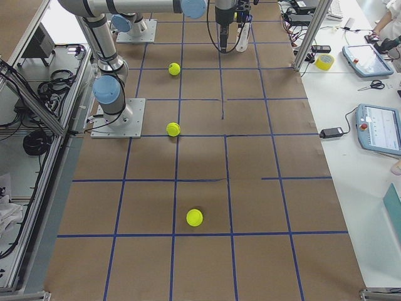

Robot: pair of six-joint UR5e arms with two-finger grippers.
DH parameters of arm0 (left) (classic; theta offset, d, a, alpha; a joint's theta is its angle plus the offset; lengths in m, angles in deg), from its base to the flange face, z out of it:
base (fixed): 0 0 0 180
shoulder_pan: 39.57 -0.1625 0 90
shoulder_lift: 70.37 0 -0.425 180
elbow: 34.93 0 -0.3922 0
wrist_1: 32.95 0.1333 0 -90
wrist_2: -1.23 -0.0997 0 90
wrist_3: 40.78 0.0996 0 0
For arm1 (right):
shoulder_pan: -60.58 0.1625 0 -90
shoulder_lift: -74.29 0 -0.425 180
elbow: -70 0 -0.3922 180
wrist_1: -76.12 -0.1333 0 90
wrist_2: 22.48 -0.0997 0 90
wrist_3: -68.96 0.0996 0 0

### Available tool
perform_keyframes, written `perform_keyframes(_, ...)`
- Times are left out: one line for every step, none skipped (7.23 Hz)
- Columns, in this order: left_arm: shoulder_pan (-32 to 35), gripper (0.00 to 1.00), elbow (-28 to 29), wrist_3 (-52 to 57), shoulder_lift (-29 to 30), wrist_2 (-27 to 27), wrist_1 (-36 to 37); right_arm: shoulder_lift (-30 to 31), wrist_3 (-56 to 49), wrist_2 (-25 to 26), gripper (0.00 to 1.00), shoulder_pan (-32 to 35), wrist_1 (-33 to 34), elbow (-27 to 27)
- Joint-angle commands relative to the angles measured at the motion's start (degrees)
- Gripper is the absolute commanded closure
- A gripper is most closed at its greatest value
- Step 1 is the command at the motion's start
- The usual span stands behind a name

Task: Lift up tennis ball bucket
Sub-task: 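Tilt the can upright with the left gripper and set it down, then open the left gripper and raise it away from the standing can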

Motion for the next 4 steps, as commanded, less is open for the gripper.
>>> perform_keyframes(0.0, 0.0, 1.2, -0.9, -3.0, 0.3, -5.1, 0.0, 0.0, 0.0, 0.0, 0.0, 0.1, 0.0)
perform_keyframes(-0.6, 0.0, 3.6, -1.0, -4.5, 1.4, -10.8, 0.0, 0.0, -0.1, 0.0, 0.0, 0.1, 0.0)
perform_keyframes(-1.3, 0.0, 5.4, -1.0, -6.2, 1.8, -15.6, 0.0, 0.0, 0.0, 0.0, 0.0, 0.1, 0.0)
perform_keyframes(-2.6, 0.0, 5.1, -1.1, -8.2, 1.7, -17.2, 0.0, 0.0, 0.0, 0.0, 0.0, 0.1, 0.0)
